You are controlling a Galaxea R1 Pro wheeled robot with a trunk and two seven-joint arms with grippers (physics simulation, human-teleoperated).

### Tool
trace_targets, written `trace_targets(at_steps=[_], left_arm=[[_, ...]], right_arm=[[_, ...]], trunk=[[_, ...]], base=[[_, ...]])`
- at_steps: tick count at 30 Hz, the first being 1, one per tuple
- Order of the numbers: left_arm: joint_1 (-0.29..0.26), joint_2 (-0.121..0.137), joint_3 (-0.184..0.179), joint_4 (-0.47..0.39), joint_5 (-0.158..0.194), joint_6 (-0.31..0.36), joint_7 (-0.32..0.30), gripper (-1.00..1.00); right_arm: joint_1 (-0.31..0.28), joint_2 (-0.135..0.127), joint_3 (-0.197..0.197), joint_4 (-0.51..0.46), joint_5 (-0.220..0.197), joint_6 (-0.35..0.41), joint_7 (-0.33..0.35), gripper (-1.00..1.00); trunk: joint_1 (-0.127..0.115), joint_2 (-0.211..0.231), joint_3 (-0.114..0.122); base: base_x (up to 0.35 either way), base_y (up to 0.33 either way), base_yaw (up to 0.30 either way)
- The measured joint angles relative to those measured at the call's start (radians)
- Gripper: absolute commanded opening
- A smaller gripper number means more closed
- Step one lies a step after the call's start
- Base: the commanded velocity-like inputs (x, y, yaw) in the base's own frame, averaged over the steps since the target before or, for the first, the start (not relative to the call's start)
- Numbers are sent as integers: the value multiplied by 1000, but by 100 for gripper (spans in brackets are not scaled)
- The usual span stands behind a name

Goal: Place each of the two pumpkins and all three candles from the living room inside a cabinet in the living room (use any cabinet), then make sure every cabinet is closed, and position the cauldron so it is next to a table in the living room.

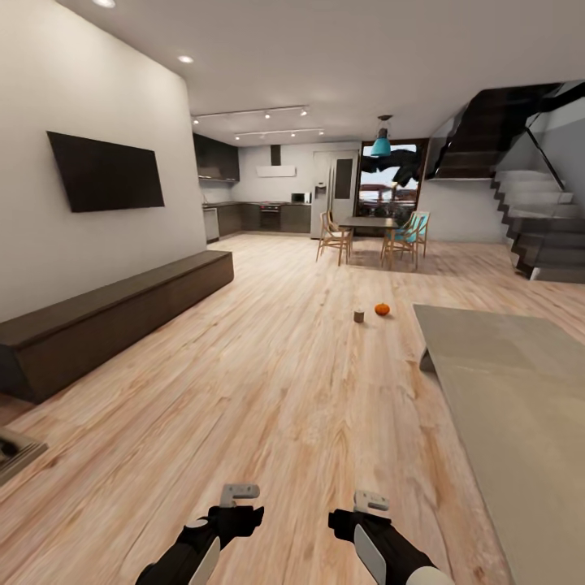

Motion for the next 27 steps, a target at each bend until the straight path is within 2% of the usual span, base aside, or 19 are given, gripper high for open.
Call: trace_targets(at_steps=[18,27], left_arm=[[0,0,0,0,0,0,0,100],[1,0,0,0,0,0,0,100]], right_arm=[[0,0,0,1,0,0,0,100],[0,1,0,1,0,-1,0,100]], trunk=[[0,0,0],[0,0,0]], base=[[73,-33,0],[190,0,0]])
